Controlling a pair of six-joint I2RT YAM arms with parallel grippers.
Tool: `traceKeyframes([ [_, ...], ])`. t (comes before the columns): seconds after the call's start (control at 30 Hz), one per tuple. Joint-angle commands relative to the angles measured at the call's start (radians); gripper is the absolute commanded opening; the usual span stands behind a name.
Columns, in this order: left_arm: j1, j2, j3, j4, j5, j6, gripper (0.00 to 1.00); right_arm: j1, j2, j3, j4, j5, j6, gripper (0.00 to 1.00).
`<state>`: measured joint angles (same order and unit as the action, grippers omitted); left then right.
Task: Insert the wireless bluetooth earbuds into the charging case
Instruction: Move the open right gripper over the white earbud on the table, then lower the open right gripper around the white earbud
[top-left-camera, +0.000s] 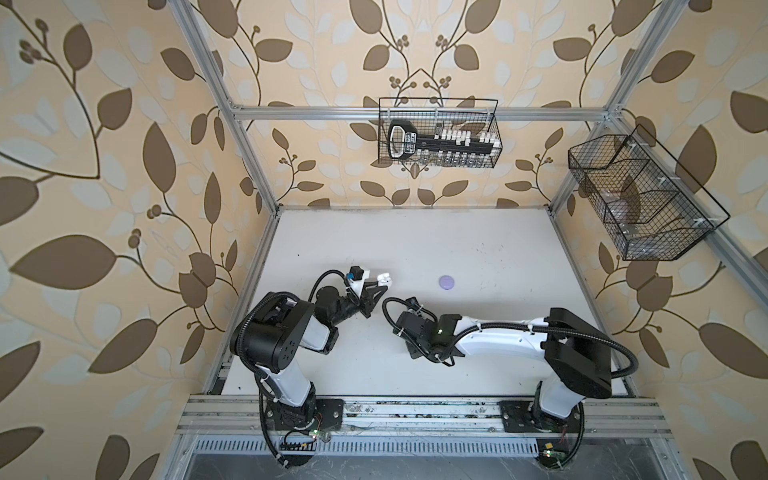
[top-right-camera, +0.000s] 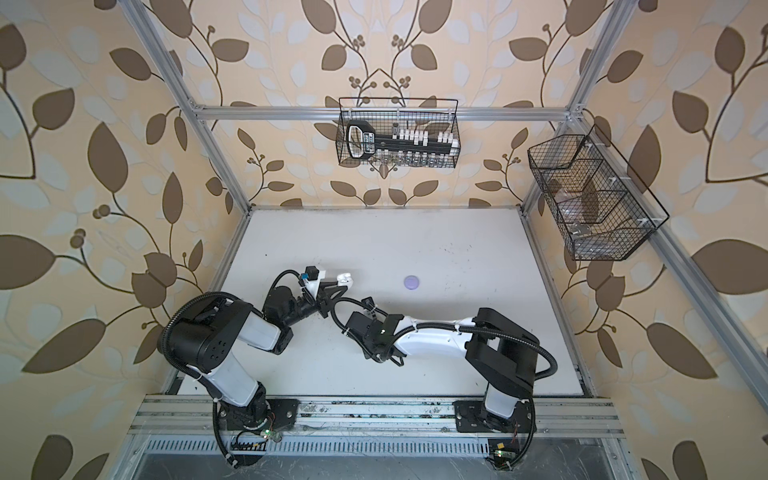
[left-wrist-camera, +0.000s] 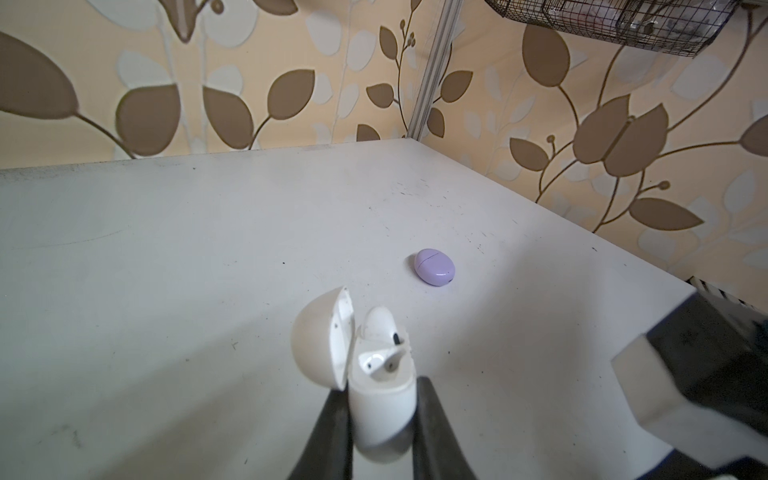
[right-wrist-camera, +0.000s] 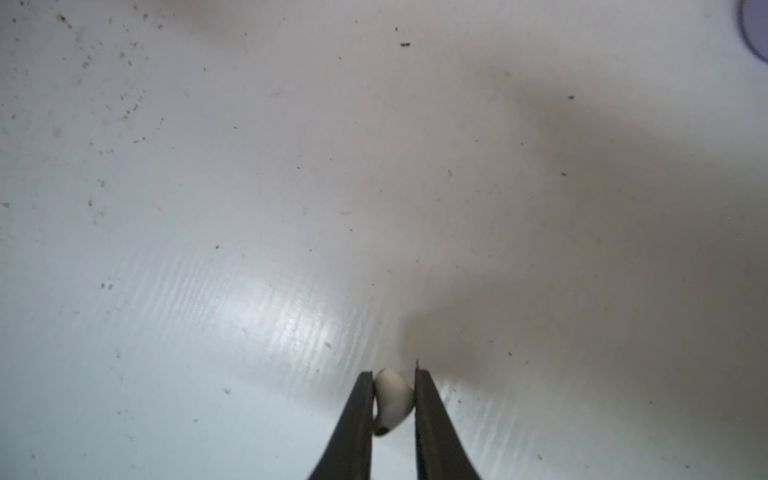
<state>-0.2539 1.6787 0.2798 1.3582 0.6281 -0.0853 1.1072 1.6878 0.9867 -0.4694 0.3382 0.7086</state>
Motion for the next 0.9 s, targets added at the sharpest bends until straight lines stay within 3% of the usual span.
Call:
traceKeyframes([
  [0.0,0.002,0.003,0.003,0.061,0.045,0.004,0.18,-0.021,-0.020,-0.035,0.005,-0.034,-0.110,0.19],
  [0.43,-0.008,0.002,0.006,0.043,0.086,0.019,0.18,-0.032,0.037,-0.010,0.036,-0.119,-0.349,0.20],
  [0.57,-0.008,0.001,0.009,0.041,0.083,0.019,0.18,-0.032,0.049,-0.005,0.035,-0.117,-0.366,0.22],
  [0.77,-0.008,0.001,0.009,0.041,0.079,0.019,0.18,-0.021,0.005,0.003,0.024,-0.098,-0.356,0.35],
  [0.87,-0.008,0.001,0.009,0.041,0.078,0.019,0.18,-0.020,-0.021,0.012,0.011,-0.091,-0.334,0.37],
])
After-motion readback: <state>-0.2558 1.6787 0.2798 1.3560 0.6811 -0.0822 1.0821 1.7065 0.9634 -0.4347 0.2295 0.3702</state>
